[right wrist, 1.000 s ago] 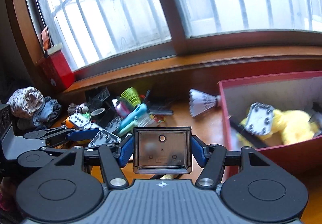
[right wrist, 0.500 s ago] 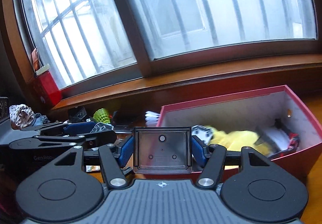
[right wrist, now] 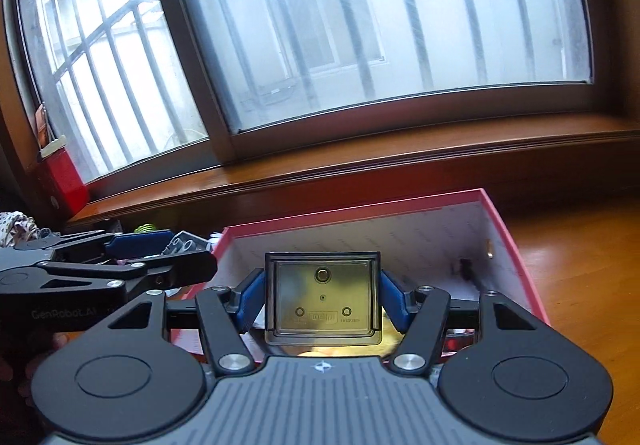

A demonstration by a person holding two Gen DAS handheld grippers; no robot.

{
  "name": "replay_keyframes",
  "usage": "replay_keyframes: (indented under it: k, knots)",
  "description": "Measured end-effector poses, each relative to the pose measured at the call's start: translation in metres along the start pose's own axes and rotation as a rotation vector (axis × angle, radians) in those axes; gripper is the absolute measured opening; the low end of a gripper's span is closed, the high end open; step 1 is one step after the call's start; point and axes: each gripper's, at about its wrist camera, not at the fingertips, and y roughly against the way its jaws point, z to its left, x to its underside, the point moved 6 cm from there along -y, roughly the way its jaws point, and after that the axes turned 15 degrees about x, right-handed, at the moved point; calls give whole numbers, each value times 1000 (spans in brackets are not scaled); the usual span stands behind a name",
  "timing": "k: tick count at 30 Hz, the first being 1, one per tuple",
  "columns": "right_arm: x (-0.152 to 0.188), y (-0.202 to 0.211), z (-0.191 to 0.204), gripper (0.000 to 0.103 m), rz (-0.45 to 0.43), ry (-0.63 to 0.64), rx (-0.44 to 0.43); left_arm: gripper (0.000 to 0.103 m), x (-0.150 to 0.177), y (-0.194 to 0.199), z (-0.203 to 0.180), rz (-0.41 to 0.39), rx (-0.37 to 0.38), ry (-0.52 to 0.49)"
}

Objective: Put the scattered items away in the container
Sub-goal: 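Carry the grey plate and smoky tray over the pink-red box with both grippers, then lower the plate and tray into the box and open both grippers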

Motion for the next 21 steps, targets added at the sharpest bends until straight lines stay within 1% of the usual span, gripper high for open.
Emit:
replay_keyframes:
  k: [6, 13, 21]
  knots:
    - [-3, -19, -22, 63, 3, -20, 20, 69, 6, -22, -5, 55, -26, -11]
    - [-2, -43, -33, 63, 22, -49, 27, 69, 7, -42, 3, 108, -50, -7]
    - [-4, -56, -43, 63, 32, -77, 49, 69, 5, -57, 9, 131, -44, -7]
